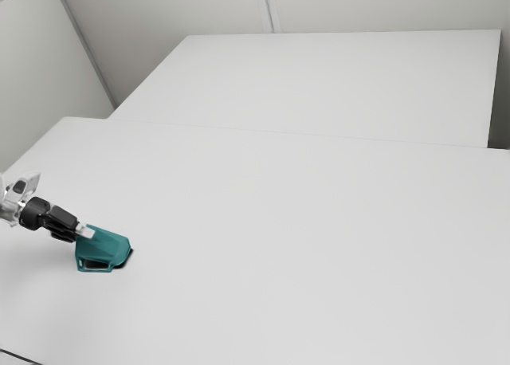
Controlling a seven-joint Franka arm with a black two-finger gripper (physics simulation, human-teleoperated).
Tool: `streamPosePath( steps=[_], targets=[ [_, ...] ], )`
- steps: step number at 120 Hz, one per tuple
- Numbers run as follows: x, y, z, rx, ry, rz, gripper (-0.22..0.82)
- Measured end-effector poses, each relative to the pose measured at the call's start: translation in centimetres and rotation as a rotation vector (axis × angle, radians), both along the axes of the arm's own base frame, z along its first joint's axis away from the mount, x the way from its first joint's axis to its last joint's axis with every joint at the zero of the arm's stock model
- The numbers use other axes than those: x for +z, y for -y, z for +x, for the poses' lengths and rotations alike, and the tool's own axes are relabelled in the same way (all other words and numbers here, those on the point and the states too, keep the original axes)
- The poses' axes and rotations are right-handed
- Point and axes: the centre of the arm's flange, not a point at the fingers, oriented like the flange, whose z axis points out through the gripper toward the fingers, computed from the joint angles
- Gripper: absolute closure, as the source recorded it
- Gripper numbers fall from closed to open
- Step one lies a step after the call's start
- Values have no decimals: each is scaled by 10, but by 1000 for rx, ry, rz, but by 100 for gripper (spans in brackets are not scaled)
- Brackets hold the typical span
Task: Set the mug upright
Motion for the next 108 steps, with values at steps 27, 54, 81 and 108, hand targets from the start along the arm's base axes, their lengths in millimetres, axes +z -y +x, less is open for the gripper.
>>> streamPosePath(
  steps=[27,54,81,108],
  targets=[
    [3,4,2,-27,29,-11,71],
    [15,10,6,-52,69,-9,76],
    [69,38,29,-133,170,49,78],
    [127,97,68,-320,185,292,78]
  ],
)
